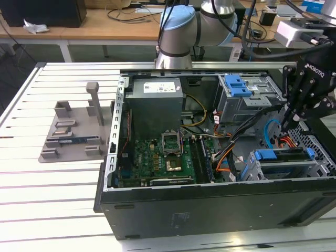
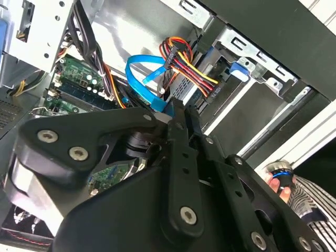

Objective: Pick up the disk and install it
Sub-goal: 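Insert the second disk wire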

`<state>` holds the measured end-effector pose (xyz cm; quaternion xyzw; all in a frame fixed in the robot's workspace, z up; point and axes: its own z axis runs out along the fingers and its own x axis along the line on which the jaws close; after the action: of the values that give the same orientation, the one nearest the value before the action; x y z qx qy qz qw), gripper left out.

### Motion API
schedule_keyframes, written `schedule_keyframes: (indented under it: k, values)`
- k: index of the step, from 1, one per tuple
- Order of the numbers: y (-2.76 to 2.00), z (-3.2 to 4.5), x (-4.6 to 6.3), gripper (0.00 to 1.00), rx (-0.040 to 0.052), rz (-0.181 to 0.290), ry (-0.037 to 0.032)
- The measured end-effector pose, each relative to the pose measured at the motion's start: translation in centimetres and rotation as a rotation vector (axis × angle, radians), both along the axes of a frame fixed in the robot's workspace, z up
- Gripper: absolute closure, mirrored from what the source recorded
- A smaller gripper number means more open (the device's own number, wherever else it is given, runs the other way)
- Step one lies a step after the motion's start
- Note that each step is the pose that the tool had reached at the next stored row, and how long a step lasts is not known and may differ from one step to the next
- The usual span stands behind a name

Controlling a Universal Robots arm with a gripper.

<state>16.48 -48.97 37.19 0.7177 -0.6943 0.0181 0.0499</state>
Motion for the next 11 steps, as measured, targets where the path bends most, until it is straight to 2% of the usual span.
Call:
schedule_keyframes:
  k: [2,4,6,7,10,11]
  values:
    - [0.0,0.0,0.0,0.84,-0.0001,0.0,0.0001]
    - [-0.44,-0.03,0.0,0.84,0.0001,0.0,0.0001]
    - [-1.44,-0.22,-0.1,0.84,0.0026,0.0,0.0001]
    - [-2.05,-0.35,-0.1,0.84,0.0109,0.0,0.0001]
    - [-2.96,-0.73,-0.1,0.84,0.0251,0.0,0.0001]
    - [-3.05,-0.89,-0.1,0.84,0.0269,0.0,0.0001]
